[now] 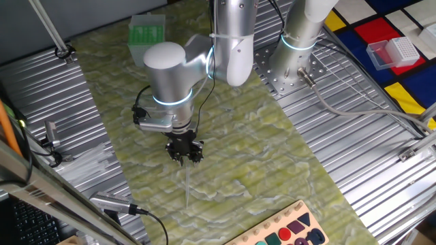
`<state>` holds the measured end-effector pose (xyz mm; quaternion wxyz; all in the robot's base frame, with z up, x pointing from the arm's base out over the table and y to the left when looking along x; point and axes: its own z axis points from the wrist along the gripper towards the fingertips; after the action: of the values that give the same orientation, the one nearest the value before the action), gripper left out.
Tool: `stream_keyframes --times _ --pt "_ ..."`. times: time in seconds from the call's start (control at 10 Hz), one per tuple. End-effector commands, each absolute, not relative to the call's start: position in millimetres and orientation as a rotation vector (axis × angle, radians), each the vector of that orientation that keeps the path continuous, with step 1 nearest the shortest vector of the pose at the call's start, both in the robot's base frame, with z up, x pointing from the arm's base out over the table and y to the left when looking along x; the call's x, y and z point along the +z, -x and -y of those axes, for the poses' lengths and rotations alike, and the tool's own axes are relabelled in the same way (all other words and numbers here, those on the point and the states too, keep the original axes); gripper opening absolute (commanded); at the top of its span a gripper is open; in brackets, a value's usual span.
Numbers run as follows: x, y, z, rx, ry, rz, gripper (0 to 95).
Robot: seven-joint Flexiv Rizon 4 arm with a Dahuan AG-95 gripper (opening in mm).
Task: Insert a large pipette tip into the holder for large pipette tips
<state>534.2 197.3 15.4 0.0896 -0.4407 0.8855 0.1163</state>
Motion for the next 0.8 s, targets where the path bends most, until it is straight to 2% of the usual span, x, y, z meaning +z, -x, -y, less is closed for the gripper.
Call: stream_keyframes --times 0.1,0.8 --pt "15.1 -533.4 -197.4 0.346 1.309 -2.632 19.0" --pt "11.9 -532.7 -198.8 0.335 1.309 -2.620 19.0"
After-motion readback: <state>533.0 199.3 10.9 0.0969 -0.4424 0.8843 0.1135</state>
